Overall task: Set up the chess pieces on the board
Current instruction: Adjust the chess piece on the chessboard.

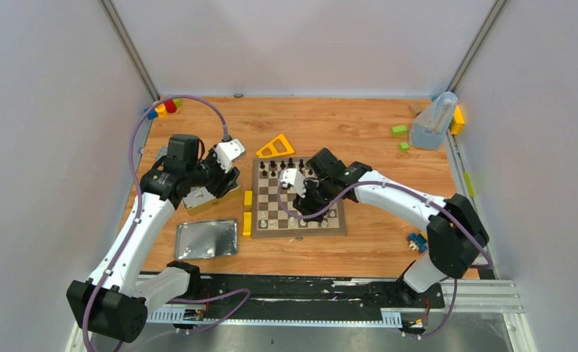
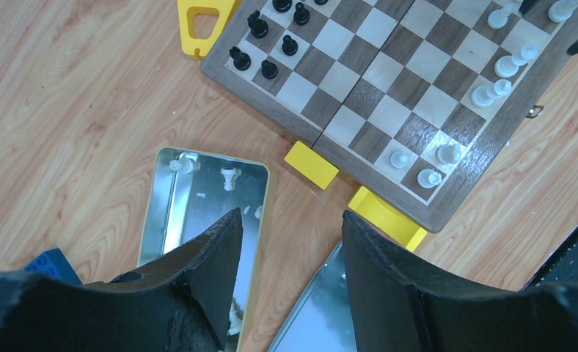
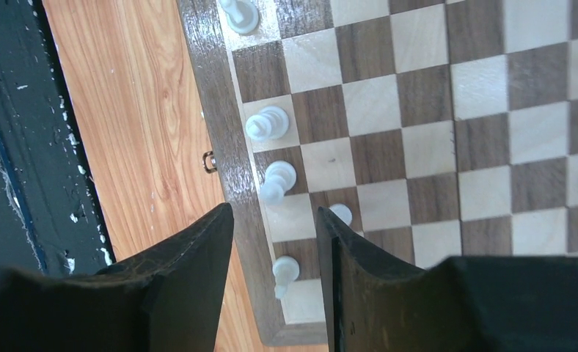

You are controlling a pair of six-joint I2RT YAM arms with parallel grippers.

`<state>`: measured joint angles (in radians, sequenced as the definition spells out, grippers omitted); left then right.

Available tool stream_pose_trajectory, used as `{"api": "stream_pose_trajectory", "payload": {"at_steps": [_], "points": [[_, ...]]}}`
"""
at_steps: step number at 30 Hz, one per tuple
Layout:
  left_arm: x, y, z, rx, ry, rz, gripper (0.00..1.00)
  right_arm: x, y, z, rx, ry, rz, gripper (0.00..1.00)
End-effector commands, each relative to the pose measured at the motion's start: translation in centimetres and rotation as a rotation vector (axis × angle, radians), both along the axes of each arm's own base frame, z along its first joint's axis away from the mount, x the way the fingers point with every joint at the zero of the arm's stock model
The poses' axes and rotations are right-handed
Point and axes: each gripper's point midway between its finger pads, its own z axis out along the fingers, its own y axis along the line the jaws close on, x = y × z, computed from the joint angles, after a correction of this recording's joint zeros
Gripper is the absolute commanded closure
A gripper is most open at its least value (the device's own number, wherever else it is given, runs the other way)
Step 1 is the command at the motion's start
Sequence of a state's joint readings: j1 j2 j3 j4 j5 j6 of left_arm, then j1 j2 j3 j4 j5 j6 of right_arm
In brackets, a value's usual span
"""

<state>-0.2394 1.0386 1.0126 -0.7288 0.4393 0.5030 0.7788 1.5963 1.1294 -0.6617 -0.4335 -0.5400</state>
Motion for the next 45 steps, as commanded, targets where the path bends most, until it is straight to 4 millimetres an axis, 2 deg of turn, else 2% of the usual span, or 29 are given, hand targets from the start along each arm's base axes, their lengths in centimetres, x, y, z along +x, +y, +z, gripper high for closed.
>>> {"api": "stream_pose_trajectory", "payload": {"at_steps": [1, 7, 16, 22, 31, 45], "points": [[0.6, 0.0, 1.1, -0.018, -0.027, 0.014, 0.39, 0.3, -1.7, 2.5, 0.031, -0.048, -0.064, 0.55], [0.7, 0.0, 1.1, -0.014, -0.026, 0.016, 0.37, -0.4, -4.5, 1.9, -0.018, -0.029, -0.127, 0.53], [1.1, 0.0, 1.0, -0.008, -0.008, 0.016, 0.31, -1.3, -5.9, 0.3, -0.07, 0.037, -0.177, 0.53], [1.2, -0.1, 0.9, -0.011, -0.003, 0.016, 0.28, -1.4, -5.8, -0.7, -0.093, 0.07, -0.185, 0.54], [1.2, 0.0, 1.0, -0.008, -0.009, 0.018, 0.26, -0.8, -5.5, -1.7, -0.113, 0.083, -0.192, 0.61], [1.2, 0.0, 1.1, -0.007, -0.011, 0.017, 0.25, -0.1, -4.8, -2.1, -0.115, 0.085, -0.187, 0.79]]}}
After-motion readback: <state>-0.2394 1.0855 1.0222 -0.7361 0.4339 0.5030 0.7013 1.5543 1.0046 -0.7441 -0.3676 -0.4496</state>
